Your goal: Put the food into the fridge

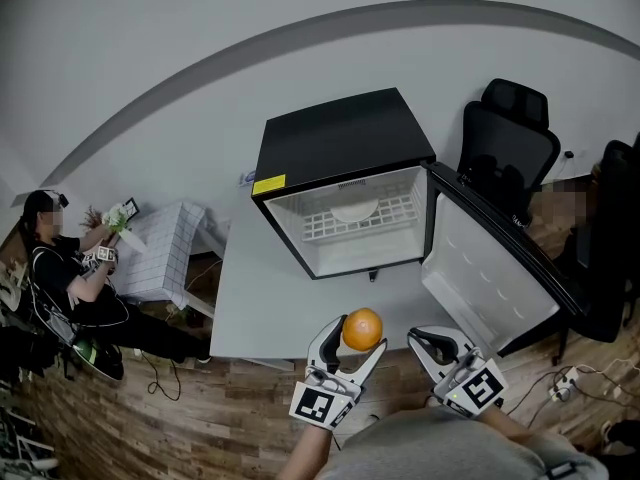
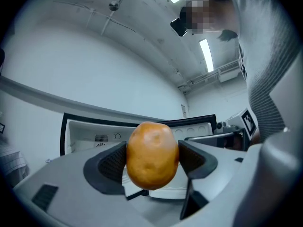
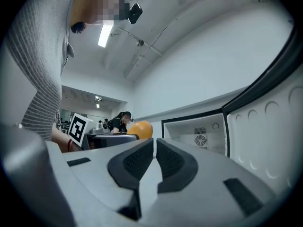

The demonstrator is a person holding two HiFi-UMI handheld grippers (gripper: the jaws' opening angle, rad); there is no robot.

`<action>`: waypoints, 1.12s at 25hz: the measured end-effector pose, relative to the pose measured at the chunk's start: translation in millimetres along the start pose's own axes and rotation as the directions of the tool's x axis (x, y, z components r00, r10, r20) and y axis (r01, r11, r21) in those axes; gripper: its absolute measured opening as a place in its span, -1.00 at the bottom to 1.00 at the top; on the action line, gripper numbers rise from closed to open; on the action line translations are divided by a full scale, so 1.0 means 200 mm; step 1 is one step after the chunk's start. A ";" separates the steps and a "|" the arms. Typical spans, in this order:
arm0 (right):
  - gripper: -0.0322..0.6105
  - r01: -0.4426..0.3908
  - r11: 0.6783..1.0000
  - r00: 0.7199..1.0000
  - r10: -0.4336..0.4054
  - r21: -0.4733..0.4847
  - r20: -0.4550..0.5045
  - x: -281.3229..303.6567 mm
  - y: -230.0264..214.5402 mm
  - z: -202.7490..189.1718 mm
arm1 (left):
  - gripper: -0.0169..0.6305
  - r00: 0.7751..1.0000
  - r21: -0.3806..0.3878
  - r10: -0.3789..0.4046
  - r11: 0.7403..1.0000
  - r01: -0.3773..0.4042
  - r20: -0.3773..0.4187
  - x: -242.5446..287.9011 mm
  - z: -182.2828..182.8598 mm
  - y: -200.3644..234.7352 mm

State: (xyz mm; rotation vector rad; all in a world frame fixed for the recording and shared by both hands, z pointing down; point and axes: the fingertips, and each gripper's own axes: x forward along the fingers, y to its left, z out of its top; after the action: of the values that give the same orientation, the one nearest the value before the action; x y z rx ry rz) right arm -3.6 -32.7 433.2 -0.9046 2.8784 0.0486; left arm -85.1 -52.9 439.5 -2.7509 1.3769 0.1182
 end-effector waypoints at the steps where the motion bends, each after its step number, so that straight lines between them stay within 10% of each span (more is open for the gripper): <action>1: -0.86 -0.001 1.000 1.000 0.001 -0.001 0.001 0.00 0.00 0.00 | 0.14 1.000 0.014 -0.001 1.000 0.001 -0.004 0.02 -0.01 0.02; 28: -0.86 0.049 0.999 0.998 -0.049 0.010 -0.027 -0.03 -0.09 -0.05 | 0.14 0.991 0.192 0.045 0.981 -0.021 -0.124 0.61 -0.18 0.57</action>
State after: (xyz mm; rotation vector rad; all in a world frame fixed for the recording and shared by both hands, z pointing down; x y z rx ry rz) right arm 9.9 -45.3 444.2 -0.9813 2.8765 0.0160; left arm -101.4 -221.3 460.4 -2.6178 1.3838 -0.1821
